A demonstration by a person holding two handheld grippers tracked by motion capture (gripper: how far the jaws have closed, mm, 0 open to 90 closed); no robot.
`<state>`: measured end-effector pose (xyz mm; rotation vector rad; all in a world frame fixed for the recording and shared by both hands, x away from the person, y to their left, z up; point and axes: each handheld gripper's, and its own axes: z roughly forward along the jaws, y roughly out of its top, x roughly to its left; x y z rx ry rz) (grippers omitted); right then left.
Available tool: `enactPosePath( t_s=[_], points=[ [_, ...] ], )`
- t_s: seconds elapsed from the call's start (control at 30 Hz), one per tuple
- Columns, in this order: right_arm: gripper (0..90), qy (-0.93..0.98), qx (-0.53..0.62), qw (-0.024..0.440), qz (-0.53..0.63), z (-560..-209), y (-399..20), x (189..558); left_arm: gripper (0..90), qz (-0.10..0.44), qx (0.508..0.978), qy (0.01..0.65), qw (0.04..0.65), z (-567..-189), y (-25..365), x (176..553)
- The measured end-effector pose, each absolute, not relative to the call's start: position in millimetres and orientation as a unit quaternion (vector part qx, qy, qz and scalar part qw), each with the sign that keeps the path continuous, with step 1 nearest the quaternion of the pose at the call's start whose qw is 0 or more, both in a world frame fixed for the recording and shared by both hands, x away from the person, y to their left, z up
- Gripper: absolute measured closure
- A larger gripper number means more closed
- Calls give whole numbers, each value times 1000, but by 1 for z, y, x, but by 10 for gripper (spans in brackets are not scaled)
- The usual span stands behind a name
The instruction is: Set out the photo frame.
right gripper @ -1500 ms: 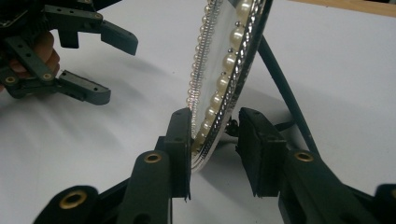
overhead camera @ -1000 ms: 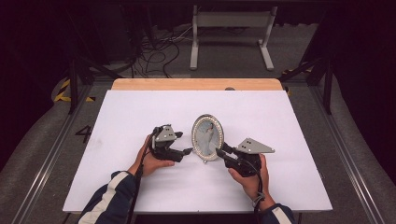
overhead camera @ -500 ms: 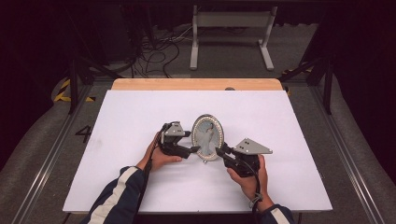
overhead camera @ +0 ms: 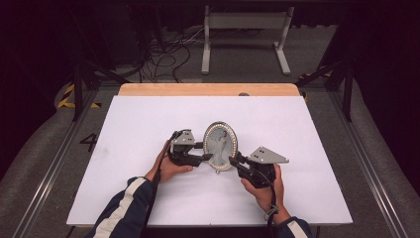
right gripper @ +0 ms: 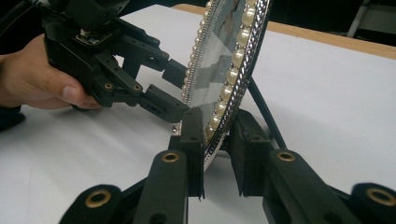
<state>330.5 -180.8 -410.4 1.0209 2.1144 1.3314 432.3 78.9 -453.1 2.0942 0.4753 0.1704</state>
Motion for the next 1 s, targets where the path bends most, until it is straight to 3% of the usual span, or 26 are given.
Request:
enactPosePath(
  t_s=[1.0],
  points=[
    [755, 762, 382, 202, 482, -411, -191, 344, 527, 62, 865, 187, 461, -450, 84, 422]
  ],
)
